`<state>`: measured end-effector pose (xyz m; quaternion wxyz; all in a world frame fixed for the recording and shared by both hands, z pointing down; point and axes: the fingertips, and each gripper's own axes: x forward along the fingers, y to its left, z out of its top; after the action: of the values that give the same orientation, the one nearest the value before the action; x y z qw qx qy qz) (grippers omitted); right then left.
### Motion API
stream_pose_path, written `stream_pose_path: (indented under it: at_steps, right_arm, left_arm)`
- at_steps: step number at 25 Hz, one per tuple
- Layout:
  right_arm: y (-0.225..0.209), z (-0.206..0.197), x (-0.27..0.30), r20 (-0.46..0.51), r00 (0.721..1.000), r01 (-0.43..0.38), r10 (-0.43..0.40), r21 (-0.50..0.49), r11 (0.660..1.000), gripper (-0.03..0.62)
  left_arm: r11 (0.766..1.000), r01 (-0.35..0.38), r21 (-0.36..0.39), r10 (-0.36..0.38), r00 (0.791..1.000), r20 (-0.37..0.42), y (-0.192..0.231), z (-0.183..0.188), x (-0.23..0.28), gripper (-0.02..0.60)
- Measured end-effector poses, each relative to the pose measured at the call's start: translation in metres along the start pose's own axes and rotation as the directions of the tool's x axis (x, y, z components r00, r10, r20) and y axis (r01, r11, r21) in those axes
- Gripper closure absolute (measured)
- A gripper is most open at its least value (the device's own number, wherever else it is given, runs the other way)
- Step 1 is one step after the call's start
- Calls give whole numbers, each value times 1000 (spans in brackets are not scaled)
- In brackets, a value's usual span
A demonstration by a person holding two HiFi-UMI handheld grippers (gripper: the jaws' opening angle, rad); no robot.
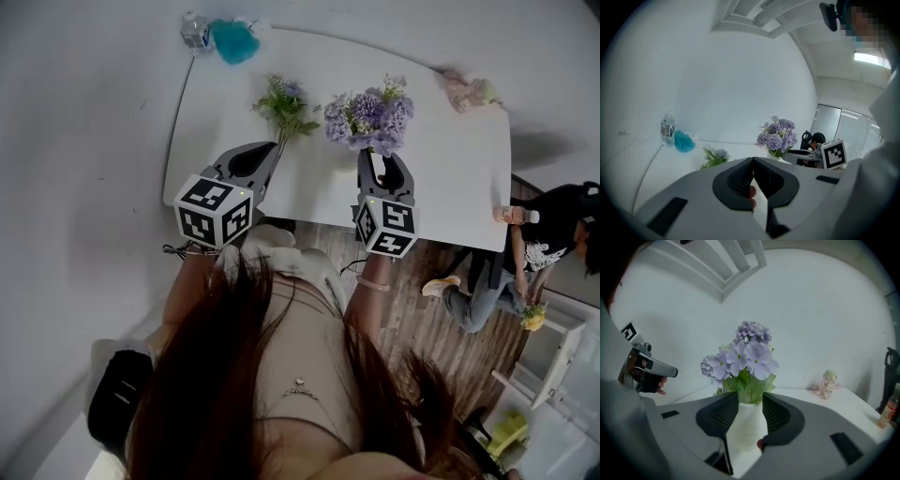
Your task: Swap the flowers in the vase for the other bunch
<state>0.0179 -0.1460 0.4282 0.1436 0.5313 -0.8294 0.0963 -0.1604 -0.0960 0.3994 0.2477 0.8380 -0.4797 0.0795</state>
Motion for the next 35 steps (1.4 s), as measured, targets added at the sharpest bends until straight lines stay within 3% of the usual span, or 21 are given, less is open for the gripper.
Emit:
stream_pose_path:
  at_steps: [13,19,30,35]
  right_arm:
    - [-13,0,-46,3,1000,-20,20,-15,1000,437]
    - [-14,2,-71,20,999,-28,29,-37,999,499]
    - [-5,-2,-107,51,996,-70,71,-11,997,522]
    - [-3,-1,-134,82,994,-73,73,3,997,537]
  left_arm:
    - [999,-25,-31,25,1000,10,-42,-20,-18,577]
    - [998,-54,-38,55,998,30,-60,-24,-30,577]
    - [993,-115,-12,116,992,41,-86,-45,-59,577]
    - [994,-109,-7,109,992,56,-108,-56,-71,578]
